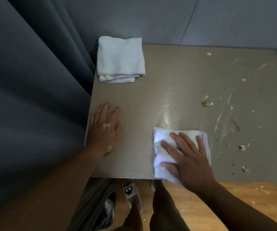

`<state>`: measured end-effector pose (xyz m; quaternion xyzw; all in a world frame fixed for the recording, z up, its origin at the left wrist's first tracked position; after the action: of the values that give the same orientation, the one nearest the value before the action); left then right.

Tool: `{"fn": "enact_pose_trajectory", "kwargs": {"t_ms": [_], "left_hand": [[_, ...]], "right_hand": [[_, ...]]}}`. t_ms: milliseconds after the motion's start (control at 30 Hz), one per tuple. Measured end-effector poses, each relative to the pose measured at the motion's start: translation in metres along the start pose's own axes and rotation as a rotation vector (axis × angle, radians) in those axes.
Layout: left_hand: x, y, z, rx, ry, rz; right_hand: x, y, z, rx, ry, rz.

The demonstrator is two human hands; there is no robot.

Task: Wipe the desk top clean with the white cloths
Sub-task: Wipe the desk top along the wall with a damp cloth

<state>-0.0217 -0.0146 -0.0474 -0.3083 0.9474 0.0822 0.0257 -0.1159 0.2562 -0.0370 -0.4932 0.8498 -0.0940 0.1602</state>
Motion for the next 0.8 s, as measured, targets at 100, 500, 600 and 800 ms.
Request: {"fn": "enact_pose_trajectory", "kwargs": {"t_ms": [100, 500, 600, 800], "left_hand": [[-0.002, -0.001, 0.003, 0.021, 0.012, 0.024], [0.014, -0.008, -0.011, -0.039, 0.201, 0.092], [0.021, -0.011, -0.014, -0.075, 0.158, 0.102], [0.025, -0.006, -0.020, 0.006, 0.162, 0.076]], "right_hand": [[-0.021, 0.045, -0.014, 0.009, 0.058, 0.148], [0.004, -0.120, 0.024, 0.118, 0.134, 0.089], [0.025, -0.157, 0.037, 0.136, 0.056, -0.004], [0.017, -0.133, 0.036, 0.099, 0.001, -0.160]]}}
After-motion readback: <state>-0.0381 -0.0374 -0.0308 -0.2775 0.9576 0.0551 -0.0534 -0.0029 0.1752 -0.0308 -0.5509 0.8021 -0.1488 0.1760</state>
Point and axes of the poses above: each hand's wrist, its own x-axis towards the middle knuckle, its own z-axis out of the palm, y = z × x, the point moved 9 cm from there along x, towards the middle knuckle, and after that the axes turned 11 degrees about x, right-handed, at the moved point
